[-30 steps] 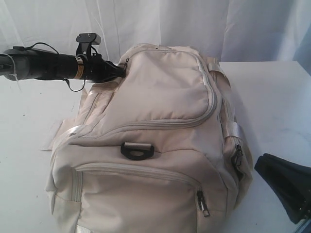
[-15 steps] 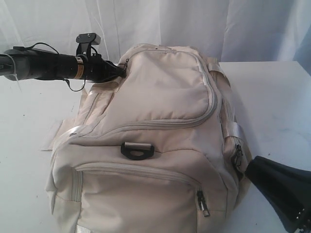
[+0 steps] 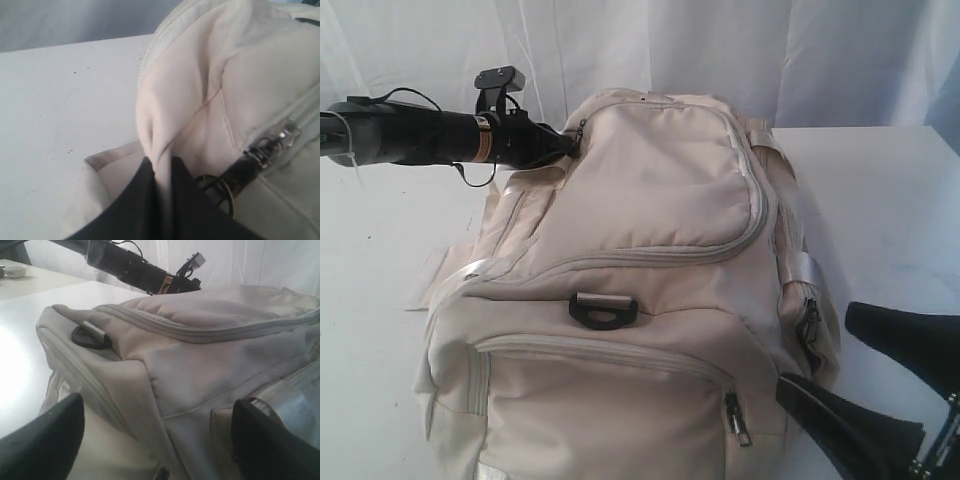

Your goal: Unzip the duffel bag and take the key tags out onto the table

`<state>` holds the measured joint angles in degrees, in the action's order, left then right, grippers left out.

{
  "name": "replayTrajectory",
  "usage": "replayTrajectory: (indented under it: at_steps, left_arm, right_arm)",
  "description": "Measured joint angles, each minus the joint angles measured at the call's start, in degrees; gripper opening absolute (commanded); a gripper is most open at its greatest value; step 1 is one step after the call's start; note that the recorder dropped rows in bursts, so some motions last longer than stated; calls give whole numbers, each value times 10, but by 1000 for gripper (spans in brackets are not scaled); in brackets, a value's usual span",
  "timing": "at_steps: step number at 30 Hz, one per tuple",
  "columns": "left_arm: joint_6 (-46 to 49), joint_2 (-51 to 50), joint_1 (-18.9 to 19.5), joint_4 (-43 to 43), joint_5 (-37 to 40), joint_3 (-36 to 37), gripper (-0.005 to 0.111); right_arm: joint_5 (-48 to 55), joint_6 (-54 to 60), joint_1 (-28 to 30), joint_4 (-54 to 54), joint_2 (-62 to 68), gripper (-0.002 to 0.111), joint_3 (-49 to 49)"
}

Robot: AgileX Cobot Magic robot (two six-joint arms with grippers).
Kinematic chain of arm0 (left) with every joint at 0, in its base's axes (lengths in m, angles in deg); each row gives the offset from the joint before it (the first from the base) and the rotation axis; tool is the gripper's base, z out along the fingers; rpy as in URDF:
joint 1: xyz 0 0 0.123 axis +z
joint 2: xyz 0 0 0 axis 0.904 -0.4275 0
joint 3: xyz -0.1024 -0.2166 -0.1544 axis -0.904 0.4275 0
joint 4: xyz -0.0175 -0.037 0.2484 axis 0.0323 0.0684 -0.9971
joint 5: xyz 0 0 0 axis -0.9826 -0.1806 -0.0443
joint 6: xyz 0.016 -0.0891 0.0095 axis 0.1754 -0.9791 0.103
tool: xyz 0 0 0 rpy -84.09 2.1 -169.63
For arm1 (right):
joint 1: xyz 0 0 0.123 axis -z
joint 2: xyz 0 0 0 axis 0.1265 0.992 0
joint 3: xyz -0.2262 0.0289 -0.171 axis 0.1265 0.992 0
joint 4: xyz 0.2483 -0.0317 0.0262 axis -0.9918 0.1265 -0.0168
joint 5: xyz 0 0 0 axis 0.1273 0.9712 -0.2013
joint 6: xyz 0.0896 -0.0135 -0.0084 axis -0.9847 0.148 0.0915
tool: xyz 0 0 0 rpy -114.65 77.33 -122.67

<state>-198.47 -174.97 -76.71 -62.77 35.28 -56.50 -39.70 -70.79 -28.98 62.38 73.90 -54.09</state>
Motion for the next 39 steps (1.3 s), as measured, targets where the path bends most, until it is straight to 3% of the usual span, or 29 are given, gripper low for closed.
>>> replayTrajectory:
  at_steps: [17,20,26,32,39]
  left_arm:
    - [-7,0,0,30,-19,0,0]
    - [-9,0,0,42,-26,0,0]
    - [-10,0,1,59,-44,0,0]
    - [-37,-3,14,68,-81,0,0]
    - [-84,1,79,4,-209,0,0]
  right_arm:
    - [-64,119,0,2,244,69,-76]
    - [-70,141,0,2,282,57,-87]
    - [-72,161,0,2,329,3,-103]
    - [-17,175,-2,6,329,0,-124]
    - [255,195,-6,-28,291,0,-199]
